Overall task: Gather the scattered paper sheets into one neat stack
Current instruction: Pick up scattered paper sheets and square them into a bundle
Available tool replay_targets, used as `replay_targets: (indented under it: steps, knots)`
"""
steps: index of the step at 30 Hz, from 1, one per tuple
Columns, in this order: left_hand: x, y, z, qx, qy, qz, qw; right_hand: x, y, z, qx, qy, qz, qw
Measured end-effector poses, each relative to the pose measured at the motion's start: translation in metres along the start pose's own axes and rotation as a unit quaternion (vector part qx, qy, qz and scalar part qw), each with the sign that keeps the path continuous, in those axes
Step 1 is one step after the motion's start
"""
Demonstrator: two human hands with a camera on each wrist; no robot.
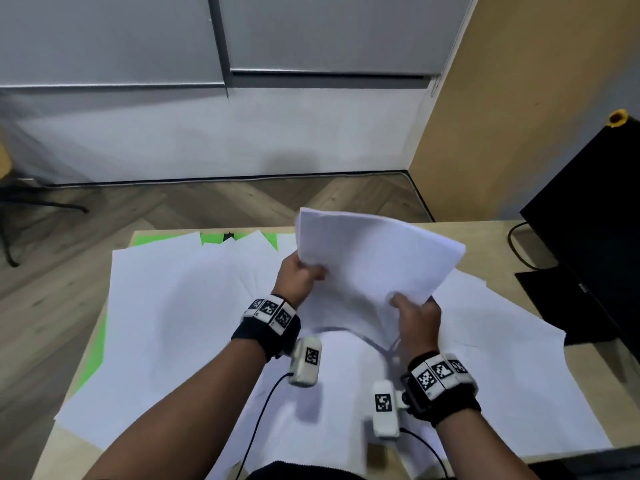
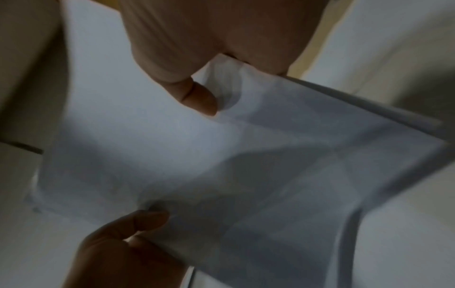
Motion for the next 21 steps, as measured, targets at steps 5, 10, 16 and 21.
replay_targets:
  steps: [5, 10, 16, 21]
  knots:
    - [-0.003, -0.008, -0.007, -0.004, -0.012, -0.008, 1.0, 0.012, 0.008, 0.005, -0.012, -0.019, 0.022, 1.0]
    - [0.028, -0.013, 0.004, 0.038, -0.121, -0.105, 0.986, -0.018, 0.011, 0.003, -0.013, 0.047, 0.118, 0.992]
    - [0.035, -0.012, 0.008, 0.015, -0.1, -0.093, 0.991, -0.02, 0.007, -0.002, -0.025, 0.051, 0.16, 0.985]
    - [0.042, -0.008, 0.019, 0.021, -0.128, -0.117, 0.985, -0.044, 0.002, -0.002, -0.025, 0.091, 0.214, 0.972]
Point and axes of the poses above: each hand's wrist, its own z-axis away from the middle knuckle, its own y-axis out of the palm, x = y × z, the point moved 5 cm from there along -z, towards the middle knuckle, and after that the axes turned 9 degrees about y, right-handed, at the moved point
